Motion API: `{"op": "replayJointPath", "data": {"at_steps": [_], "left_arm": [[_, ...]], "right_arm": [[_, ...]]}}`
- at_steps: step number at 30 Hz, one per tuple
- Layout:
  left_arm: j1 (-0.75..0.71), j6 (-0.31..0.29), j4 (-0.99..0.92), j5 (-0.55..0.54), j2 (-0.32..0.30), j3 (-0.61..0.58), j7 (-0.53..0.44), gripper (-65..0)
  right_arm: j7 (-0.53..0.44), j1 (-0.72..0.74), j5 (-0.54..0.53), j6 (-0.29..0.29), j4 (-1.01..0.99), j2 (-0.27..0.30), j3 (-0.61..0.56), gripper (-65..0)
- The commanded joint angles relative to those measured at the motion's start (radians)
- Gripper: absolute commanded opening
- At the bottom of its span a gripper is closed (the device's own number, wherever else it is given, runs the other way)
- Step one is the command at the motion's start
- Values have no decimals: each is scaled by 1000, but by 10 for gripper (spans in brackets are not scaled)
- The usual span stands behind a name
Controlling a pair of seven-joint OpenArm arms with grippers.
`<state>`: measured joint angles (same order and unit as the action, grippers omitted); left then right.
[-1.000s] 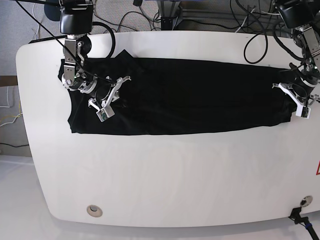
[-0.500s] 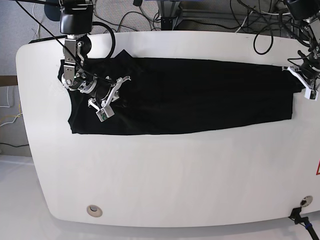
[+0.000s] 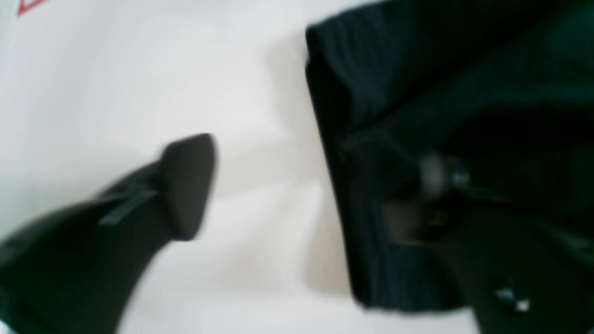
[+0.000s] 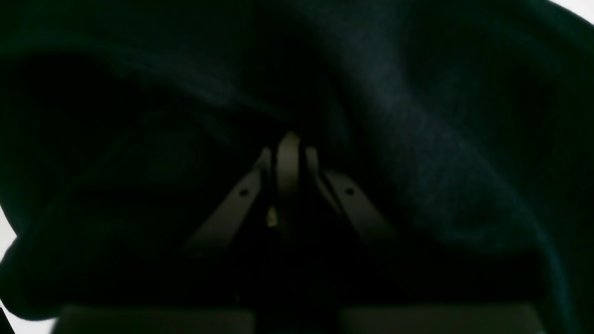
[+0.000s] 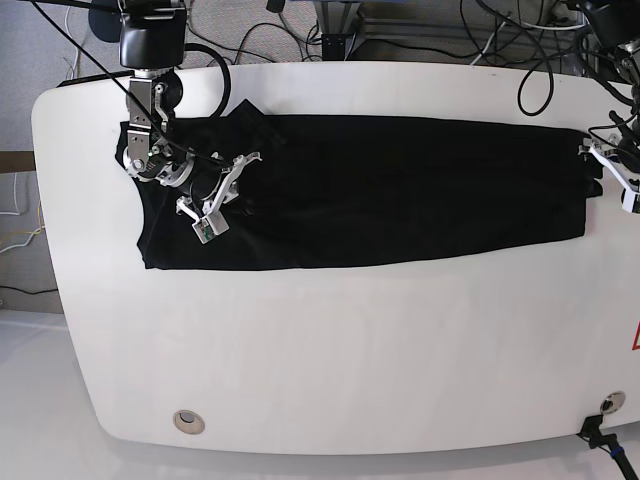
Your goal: Fold the T-shirt properly
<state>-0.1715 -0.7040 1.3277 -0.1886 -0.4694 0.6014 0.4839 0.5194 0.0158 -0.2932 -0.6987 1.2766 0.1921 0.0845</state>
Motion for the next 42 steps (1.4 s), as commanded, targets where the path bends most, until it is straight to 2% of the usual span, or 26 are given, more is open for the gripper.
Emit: {"op": "replayJointPath", "data": {"at_steps": [1,7,11,14,18,21,26,31,36,39,42], "left_arm": [[16,6,17,-10,-28,9,26,-53],[46,6,86,-13,-24,104,42,-53],[96,6,68,-102,-27,58,68,-53],[100,6,54,-185,-24,67,108,-53],[92,6,55,-277,-28,68,109,-53],[92,6,57,-280,-47,99,111,-53],[99,6,54,-276,-71,191,177,-53],[83,6,49,-269,-121,186,178,-53],[65,6,49,-203,-116,191,178,-53],[65,6,49,-236,-111,186,178,-53],[68,6,49,-257,-78,140,178,-53]], "right_arm": [[147,-21,124,26,-22,0,-10,-650],[147,-20,124,26,-22,0,-10,-650],[147,-20,124,26,-22,0,-10,-650],[147,-20,124,27,-22,-1,-10,-650],[147,-20,124,27,-22,-1,-10,-650],[147,-20,124,27,-22,0,-9,-650],[147,-20,124,27,-22,0,-9,-650],[147,-18,124,27,-22,-1,-9,-650],[149,-9,124,27,-22,-1,-9,-650],[149,-9,124,27,-22,-1,-9,-650],[149,-10,124,27,-22,-1,-9,-650]]}}
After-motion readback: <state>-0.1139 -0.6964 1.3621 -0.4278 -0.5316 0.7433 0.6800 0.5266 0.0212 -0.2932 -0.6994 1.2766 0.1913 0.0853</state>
